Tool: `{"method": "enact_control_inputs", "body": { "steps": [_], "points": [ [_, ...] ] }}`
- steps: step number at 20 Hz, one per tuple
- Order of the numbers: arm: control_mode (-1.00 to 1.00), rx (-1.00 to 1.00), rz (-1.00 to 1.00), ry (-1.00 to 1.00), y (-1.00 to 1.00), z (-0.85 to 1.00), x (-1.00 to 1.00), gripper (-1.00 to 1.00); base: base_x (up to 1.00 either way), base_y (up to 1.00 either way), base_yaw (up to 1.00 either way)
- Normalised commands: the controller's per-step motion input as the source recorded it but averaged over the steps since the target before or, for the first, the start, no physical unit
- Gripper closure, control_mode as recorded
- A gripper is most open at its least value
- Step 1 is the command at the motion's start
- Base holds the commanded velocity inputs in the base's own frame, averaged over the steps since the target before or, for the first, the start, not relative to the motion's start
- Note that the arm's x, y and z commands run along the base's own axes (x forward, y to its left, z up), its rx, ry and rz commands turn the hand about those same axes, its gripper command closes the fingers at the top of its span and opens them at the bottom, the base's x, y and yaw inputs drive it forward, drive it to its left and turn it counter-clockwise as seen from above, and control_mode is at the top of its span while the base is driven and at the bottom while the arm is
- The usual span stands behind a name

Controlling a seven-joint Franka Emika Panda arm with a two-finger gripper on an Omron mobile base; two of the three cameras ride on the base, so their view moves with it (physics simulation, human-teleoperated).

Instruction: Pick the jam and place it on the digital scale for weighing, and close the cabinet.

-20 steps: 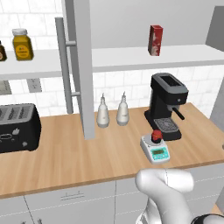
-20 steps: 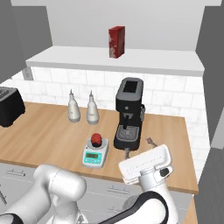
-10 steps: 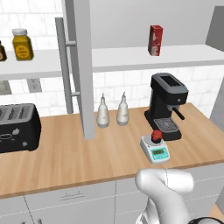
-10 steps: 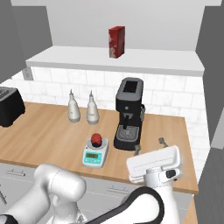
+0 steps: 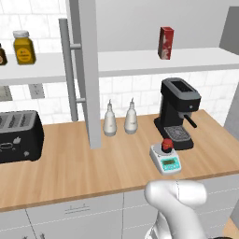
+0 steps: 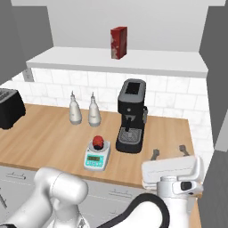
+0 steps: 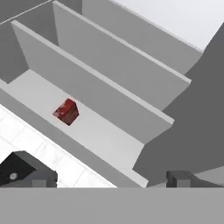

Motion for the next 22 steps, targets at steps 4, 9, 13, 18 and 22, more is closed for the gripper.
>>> {"method": "enact_control_inputs", "body": {
  "steps": [4, 9, 13, 18, 22],
  "points": [
    [-1.00, -0.03, -0.35, -0.19, -0.01, 0.03, 0.00, -1.00, 0.00, 0.00, 0.00],
    [-1.00, 0.00, -0.25, 0.00, -0.19, 0.33, -0.14, -1.00, 0.00, 0.00, 0.00],
    [-1.00, 0.00, -0.15, -0.05, -0.64, 0.41, -0.47, -1.00, 0.00, 0.00, 0.00],
    [-1.00, 0.00, -0.05, -0.02, -0.66, 0.39, -0.61, -1.00, 0.00, 0.00, 0.00],
    [-1.00, -0.07, -0.01, 0.00, -0.28, 0.17, -0.63, -1.00, 0.00, 0.00, 0.00]
  ]
}}
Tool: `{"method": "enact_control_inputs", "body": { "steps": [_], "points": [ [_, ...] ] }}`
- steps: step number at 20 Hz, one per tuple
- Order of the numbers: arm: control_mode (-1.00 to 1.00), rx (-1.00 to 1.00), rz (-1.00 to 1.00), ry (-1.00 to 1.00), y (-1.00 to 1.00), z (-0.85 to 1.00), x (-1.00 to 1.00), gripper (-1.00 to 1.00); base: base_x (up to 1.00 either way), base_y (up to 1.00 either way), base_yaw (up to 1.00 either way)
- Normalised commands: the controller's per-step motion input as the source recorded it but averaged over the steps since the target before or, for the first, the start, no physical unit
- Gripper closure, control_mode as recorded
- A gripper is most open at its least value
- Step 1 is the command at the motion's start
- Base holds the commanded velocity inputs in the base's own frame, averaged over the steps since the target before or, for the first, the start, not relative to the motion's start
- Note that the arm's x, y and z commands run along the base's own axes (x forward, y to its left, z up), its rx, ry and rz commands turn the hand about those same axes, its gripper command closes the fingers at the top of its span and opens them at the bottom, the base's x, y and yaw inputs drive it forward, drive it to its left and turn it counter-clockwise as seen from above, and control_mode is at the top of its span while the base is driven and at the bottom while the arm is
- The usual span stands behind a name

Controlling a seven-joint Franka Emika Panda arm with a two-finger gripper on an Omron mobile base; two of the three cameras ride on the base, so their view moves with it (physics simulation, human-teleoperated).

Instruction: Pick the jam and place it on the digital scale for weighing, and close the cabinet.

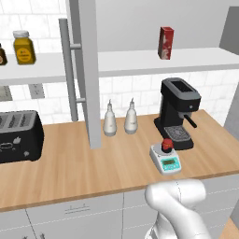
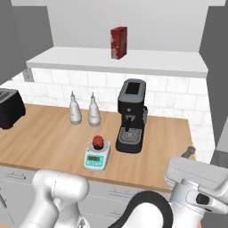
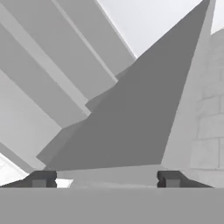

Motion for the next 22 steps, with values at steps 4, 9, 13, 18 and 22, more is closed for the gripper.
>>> {"method": "enact_control_inputs", "body": {
  "steps": [4, 9, 13, 18, 22],
  "points": [
    [-1.00, -0.17, 0.00, 0.05, -0.28, 0.04, -0.40, -1.00, 0.00, 0.00, 0.00],
    [-1.00, -0.23, 0.00, 0.22, -0.32, 0.00, -0.08, -1.00, 0.00, 0.00, 0.00],
    [-1.00, -0.27, 0.00, 0.32, -0.48, 0.00, 0.00, -1.00, 0.00, 0.00, 0.00],
    [-1.00, -0.17, 0.00, 0.14, -0.37, 0.02, -0.13, -1.00, 0.00, 0.00, 0.00],
    [-1.00, 0.00, 0.05, -0.06, -0.12, 0.36, 0.00, -1.00, 0.00, 0.00, 0.00]
  ]
}}
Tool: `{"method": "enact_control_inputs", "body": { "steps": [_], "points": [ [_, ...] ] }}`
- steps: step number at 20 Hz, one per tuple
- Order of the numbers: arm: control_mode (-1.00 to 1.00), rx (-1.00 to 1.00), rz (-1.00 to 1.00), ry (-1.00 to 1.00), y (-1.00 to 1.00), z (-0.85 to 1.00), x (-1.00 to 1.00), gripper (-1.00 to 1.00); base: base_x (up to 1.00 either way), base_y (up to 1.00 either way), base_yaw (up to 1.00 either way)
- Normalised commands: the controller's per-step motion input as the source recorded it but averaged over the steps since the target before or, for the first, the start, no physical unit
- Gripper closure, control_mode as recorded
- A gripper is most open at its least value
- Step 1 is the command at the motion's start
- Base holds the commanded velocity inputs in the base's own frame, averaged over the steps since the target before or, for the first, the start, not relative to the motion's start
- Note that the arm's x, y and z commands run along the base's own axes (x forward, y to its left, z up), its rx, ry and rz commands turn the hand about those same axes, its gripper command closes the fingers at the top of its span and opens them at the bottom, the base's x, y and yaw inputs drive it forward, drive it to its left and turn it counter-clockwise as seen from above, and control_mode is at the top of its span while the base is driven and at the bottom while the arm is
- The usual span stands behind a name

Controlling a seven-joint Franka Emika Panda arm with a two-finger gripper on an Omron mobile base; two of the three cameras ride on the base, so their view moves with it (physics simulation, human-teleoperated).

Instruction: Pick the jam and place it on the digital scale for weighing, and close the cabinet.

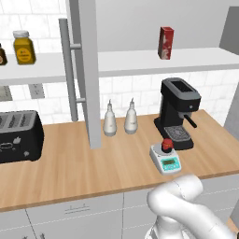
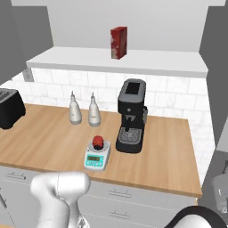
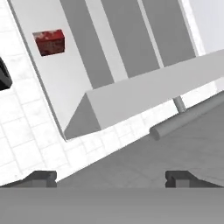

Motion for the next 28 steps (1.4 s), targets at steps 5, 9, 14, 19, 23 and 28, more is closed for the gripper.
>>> {"method": "enact_control_inputs", "body": {
  "steps": [5, 9, 14, 19, 23, 28],
  "points": [
    [-1.00, 0.03, 0.17, -0.02, -0.48, 0.27, 0.19, -1.00, 0.00, 0.00, 0.00],
    [-1.00, 0.01, 0.24, 0.00, -0.17, 0.01, 0.37, -1.00, 0.00, 0.00, 0.00],
    [-1.00, -0.01, 0.22, -0.07, 0.35, 0.24, 0.17, -1.00, 0.00, 0.00, 0.00],
    [-1.00, 0.00, 0.13, -0.10, 0.49, 0.41, 0.26, -1.00, 0.00, 0.00, 0.00],
    [-1.00, 0.00, 0.03, -0.10, 0.91, 0.40, 0.56, -1.00, 0.00, 0.00, 0.00],
    [-1.00, -0.10, -0.01, -0.04, 1.00, 0.02, 0.83, -1.00, 0.00, 0.00, 0.00]
  ]
}}
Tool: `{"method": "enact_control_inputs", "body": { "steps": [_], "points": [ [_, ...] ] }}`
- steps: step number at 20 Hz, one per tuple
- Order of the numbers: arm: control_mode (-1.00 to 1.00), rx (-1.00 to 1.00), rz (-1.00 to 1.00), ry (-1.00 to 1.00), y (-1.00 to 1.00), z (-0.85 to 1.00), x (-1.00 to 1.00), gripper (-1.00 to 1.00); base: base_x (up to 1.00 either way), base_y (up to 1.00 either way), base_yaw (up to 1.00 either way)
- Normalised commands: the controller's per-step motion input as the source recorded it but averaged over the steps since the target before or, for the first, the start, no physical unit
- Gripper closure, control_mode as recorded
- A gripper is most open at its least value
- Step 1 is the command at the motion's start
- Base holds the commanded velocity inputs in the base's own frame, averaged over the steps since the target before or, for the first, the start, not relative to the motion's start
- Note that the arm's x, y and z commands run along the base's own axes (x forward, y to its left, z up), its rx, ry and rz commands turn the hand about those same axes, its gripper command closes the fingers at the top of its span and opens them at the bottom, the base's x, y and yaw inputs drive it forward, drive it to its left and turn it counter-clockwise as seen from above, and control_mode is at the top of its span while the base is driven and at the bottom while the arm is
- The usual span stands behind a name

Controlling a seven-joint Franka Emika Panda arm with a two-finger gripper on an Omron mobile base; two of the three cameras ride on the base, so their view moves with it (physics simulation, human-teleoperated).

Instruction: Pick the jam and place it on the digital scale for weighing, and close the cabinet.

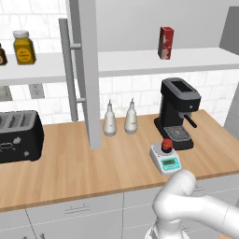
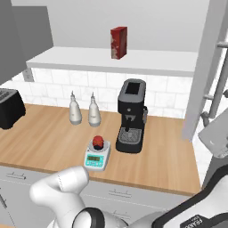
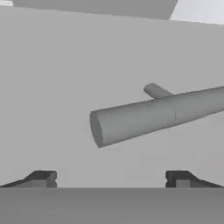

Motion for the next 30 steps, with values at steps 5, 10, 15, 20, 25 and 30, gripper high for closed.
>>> {"method": "enact_control_inputs", "body": {
  "steps": [5, 10, 15, 20, 25, 30],
  "points": [
    [-1.00, -0.09, -0.04, -0.08, 1.00, 0.10, 0.97, -1.00, 0.00, 0.00, 0.00],
    [-1.00, -0.07, -0.01, -0.04, 1.00, 0.18, 0.92, -1.00, 0.00, 0.00, 0.00],
    [-1.00, -0.11, 0.00, -0.03, 1.00, 0.52, 0.72, -1.00, 0.00, 0.00, 0.00],
    [-1.00, -0.08, -0.03, 0.07, 0.54, 0.09, 0.90, -1.00, 0.00, 0.00, 0.00],
    [-1.00, 0.00, 0.00, 0.11, 0.07, 0.00, 0.95, -1.00, 0.00, 0.00, 0.00],
    [-1.00, 0.00, 0.00, 0.02, 0.02, -0.04, 0.91, -1.00, 0.00, 0.00, 0.00]
  ]
}}
